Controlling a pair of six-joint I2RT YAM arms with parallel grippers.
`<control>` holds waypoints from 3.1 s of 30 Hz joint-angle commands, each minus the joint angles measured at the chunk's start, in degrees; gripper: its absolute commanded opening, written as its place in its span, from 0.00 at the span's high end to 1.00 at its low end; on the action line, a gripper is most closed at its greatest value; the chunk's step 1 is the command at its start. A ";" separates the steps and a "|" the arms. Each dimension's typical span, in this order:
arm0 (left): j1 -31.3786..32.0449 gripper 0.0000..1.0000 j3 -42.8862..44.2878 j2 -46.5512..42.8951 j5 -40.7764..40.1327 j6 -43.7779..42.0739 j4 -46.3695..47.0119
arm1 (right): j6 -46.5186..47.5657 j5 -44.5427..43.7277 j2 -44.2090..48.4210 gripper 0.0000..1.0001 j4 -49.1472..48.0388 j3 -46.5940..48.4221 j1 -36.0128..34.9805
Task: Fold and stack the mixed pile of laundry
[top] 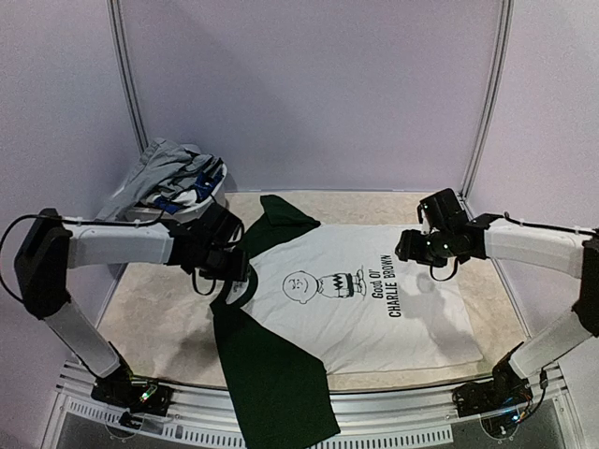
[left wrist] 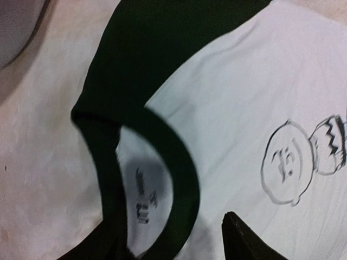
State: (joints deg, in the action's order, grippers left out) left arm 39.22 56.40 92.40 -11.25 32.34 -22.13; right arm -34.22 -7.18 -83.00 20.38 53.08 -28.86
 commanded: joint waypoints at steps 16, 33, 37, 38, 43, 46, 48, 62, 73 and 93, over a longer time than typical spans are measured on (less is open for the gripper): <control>-9.32 0.43 30.68 32.06 12.33 -5.40 -4.05 | 3.82 15.45 -34.12 0.45 1.67 28.19 16.06; -15.87 0.46 41.28 43.78 16.15 -5.21 -6.34 | 0.85 22.04 -52.44 0.56 3.41 45.53 20.98; -17.35 0.46 44.55 45.63 16.44 -4.81 -7.30 | 0.48 22.45 -55.59 0.56 5.01 50.68 21.89; -17.67 0.46 45.49 46.04 16.58 -4.74 -7.55 | 0.47 22.40 -56.37 0.57 5.64 52.31 22.08; -18.77 0.47 50.95 48.54 17.39 -4.25 -8.80 | 0.29 22.32 -60.76 0.58 7.91 60.97 22.61; -19.19 0.47 53.14 49.82 18.30 -4.34 -7.98 | -1.32 22.24 -62.07 0.58 5.82 62.60 22.87; -19.54 0.47 55.11 50.65 18.07 -4.19 -8.21 | -2.01 22.01 -62.70 0.58 5.57 64.60 22.96; -17.80 0.44 50.12 33.31 17.72 -5.32 -7.59 | 1.93 29.17 -48.34 0.52 4.50 61.70 21.87; -8.16 0.40 27.16 7.65 4.08 -6.40 -9.99 | 0.55 27.10 -20.40 0.34 -2.62 32.18 19.04; 20.38 0.28 -19.76 -30.07 -7.05 14.19 -9.26 | -13.07 10.34 38.11 0.09 -0.02 -21.17 5.22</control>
State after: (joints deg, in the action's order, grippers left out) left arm 54.68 38.59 62.96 -17.28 41.08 -31.53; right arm -43.24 9.85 -53.21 14.06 37.06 -21.78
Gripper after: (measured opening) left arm 0.730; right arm 0.909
